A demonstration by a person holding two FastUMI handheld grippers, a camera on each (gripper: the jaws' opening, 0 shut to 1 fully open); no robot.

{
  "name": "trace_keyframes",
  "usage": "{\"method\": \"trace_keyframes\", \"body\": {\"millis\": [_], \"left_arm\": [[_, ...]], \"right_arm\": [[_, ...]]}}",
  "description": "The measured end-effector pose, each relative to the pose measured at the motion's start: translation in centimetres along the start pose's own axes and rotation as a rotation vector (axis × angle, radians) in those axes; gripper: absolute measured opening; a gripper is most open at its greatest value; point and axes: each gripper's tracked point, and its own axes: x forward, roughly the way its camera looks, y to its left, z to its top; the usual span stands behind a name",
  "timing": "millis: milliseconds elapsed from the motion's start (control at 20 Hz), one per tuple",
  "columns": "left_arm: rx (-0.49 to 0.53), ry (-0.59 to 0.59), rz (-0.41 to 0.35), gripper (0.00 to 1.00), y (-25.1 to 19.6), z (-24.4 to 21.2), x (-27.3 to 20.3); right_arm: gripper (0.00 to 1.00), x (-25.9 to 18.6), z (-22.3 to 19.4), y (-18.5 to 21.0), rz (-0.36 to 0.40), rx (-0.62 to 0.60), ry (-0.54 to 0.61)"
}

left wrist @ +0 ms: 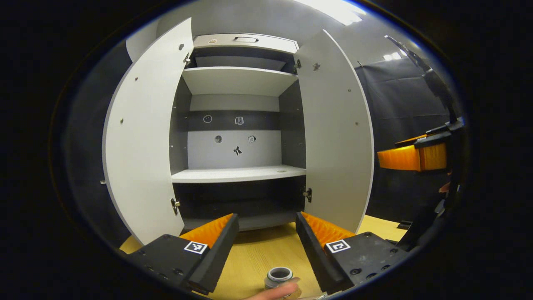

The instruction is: Grasp the bottle in the cabinet with the left hand and place it on the coaster, then close the right door with the right hand and the left door with the left hand.

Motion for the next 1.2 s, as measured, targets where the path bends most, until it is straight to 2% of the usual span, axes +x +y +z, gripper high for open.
{"method": "trace_keyframes", "body": {"millis": [100,350,500,550,700,900,1100,1150,1200], "left_arm": [[0.03,0.009,0.002,0.89,1.8,2.8,0.2],[0.014,-0.042,-0.02,0.9,5.3,9.3,0.6],[-0.008,-0.032,-0.034,0.88,6.3,11.6,1.0],[-0.007,-0.039,-0.027,0.9,6.8,12.3,1.1],[-0.009,-0.047,0.031,0.9,7.8,13.5,1.5],[-0.068,-0.032,0.157,0.9,8.4,13.8,1.5],[-0.117,-0.033,0.318,0.9,9.4,13.4,0.7],[-0.116,-0.028,0.359,0.9,9.7,13.2,0.4],[-0.108,-0.024,0.397,0.9,9.9,13.1,-0.1]], "right_arm": [[0.98,0.3,1.5,-2.3,-0.062,0.024,0.004],[0.98,0.7,6.6,-9.7,-0.296,0.063,-0.12],[1.0,2.1,9.6,-12.6,-0.329,0.072,-0.214],[0.97,2.6,10.0,-13.6,-0.34,0.06,-0.236],[0.98,5.5,10.3,-14.1,-0.279,0.018,-0.23],[0.97,10.1,11.2,-14.0,-0.163,0.0,-0.232],[0.95,13.3,11.7,-13.3,-0.002,0.08,-0.227],[0.99,13.7,11.7,-13.1,0.035,0.108,-0.221],[0.94,14.0,11.5,-12.5,0.075,0.135,-0.211]]}}
